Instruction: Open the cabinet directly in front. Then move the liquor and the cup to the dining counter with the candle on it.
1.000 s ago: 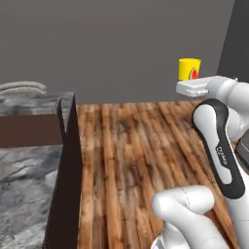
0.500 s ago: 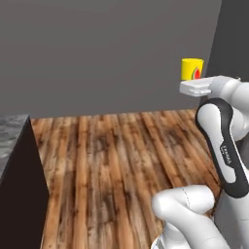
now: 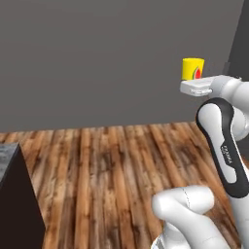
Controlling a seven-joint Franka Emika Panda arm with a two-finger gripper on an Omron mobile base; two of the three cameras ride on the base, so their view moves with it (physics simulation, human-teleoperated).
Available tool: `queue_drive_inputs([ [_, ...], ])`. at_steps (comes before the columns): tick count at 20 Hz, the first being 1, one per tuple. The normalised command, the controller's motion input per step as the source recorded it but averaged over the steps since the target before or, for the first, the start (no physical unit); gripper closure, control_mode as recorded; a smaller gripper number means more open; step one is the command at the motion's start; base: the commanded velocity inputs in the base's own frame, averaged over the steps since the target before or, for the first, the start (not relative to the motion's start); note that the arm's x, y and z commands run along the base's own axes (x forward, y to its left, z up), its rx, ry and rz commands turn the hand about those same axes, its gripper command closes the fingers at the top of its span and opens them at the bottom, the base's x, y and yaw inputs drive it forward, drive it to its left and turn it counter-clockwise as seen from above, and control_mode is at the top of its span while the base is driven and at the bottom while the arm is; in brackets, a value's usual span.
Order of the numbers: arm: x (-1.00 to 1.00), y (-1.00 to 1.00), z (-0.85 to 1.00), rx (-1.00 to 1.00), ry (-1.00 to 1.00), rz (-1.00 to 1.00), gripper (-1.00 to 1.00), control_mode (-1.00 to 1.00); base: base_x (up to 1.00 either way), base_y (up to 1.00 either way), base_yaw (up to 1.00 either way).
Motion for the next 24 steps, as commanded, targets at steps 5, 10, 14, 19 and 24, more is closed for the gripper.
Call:
queue_drive_inputs([
  [5, 0.00, 0.00, 0.00, 0.00, 0.00, 0.00, 1.00, 1.00, 1.00, 0.00, 0.23],
  [10, 0.00, 0.00, 0.00, 0.00, 0.00, 0.00, 1.00, 1.00, 1.00, 0.00, 0.31],
  [14, 0.00, 0.00, 0.00, 0.00, 0.00, 0.00, 1.00, 1.00, 1.00, 0.00, 0.33],
  [19, 0.00, 0.00, 0.00, 0.00, 0.00, 0.00, 1.00, 1.00, 0.96, 0.00, 0.58],
  [24, 0.00, 0.00, 0.00, 0.00, 0.00, 0.00, 1.00, 1.00, 0.10, 0.00, 0.89],
])
